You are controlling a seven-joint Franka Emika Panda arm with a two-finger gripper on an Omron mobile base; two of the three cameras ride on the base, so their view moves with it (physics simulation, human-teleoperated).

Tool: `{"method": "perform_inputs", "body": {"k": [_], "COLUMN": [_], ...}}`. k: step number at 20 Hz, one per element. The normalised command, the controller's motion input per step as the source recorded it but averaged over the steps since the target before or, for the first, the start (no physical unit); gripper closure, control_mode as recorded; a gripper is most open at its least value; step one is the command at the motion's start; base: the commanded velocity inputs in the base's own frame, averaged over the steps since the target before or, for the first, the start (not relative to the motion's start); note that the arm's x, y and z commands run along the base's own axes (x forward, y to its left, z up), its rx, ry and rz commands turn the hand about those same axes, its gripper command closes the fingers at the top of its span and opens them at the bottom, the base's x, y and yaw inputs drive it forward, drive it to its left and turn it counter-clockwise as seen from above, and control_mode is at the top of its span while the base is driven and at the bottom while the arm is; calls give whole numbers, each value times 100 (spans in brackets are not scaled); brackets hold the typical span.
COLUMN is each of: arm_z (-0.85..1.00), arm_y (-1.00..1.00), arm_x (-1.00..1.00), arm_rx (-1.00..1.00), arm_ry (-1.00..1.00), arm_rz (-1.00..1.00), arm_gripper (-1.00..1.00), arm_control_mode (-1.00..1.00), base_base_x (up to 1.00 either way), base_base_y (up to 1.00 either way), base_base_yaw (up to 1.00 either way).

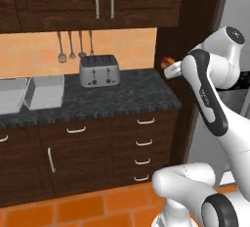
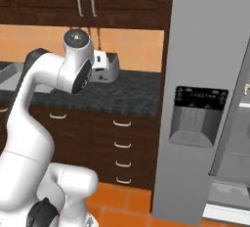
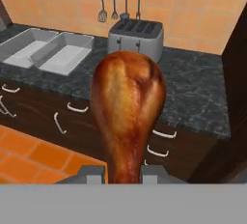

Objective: Place one mushroom and one chicken drumstick in each tupperware on the nearby counter, to pack two identical lunches.

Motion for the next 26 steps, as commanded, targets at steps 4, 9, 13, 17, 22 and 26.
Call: {"method": "perform_inputs", "body": {"k": [4,9,13,17,22,26], "arm_z": [0,0,0,0,0,0], "arm_y": [0,0,0,0,0,0], "arm_x": [0,0,0,0,0,0], "arm_rx": [0,0,0,0,0,0], "arm_ry": [0,0,0,0,0,0], "arm_rz": [0,0,0,0,0,0], "arm_gripper": [100,100,100,100,100,100], "arm_control_mode": [100,100,100,100,100,100], "base_base_x": [77,31,5,0,30,47], "base_base_y": [100,100,98,83,65,45], "base_base_yaw": [-2,-16,-35,-27,-14,-22]}}
